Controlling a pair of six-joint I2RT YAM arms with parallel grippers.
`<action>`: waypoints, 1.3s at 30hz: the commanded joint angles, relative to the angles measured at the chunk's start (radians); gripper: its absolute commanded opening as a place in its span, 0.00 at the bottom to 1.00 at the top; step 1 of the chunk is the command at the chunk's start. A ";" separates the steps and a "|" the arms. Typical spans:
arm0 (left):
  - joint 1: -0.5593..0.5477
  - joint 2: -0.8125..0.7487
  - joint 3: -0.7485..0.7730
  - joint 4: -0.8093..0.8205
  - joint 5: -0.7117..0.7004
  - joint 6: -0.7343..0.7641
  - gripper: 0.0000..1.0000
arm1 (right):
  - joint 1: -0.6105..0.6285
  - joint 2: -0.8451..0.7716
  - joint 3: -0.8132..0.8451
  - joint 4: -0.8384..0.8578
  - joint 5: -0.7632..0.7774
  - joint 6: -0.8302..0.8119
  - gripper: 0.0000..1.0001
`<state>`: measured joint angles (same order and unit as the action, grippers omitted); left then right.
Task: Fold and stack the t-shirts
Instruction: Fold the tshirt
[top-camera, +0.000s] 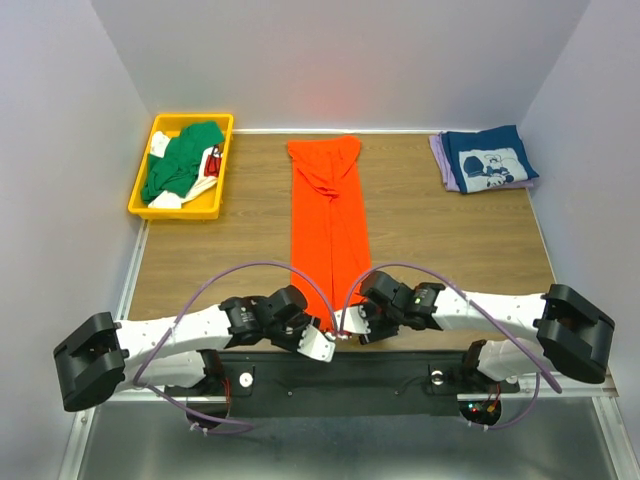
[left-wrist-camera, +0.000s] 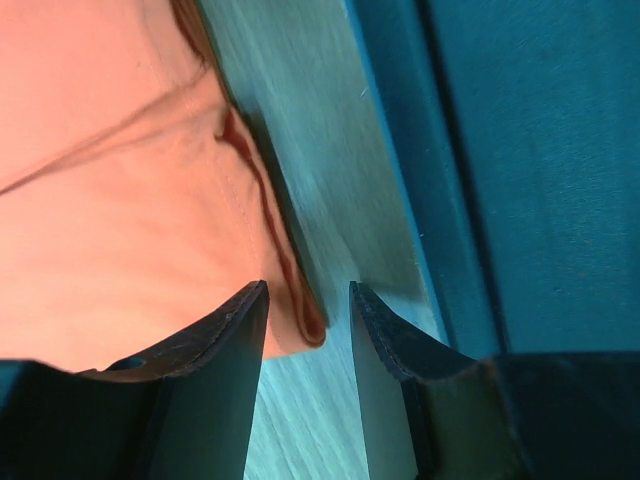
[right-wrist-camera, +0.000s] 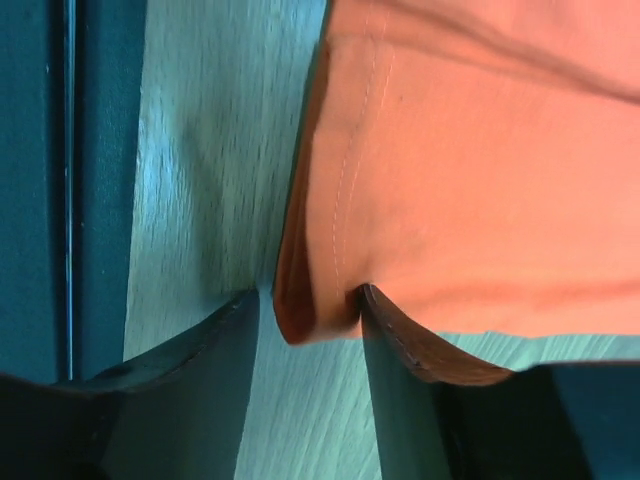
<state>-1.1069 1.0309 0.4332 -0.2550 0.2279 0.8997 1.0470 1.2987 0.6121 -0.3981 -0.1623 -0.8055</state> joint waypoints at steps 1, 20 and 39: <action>-0.005 0.011 -0.014 0.053 -0.056 -0.002 0.51 | 0.022 0.039 -0.049 0.074 0.035 -0.037 0.47; -0.004 0.215 0.090 0.005 -0.067 -0.025 0.18 | 0.024 0.007 -0.074 0.090 0.089 0.023 0.02; 0.051 0.123 0.176 -0.093 -0.027 -0.028 0.00 | 0.024 -0.041 -0.006 0.071 0.092 0.052 0.00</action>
<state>-1.0927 1.1877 0.5396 -0.3290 0.2077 0.9573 1.0534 1.2663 0.5518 -0.3149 -0.0662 -0.8299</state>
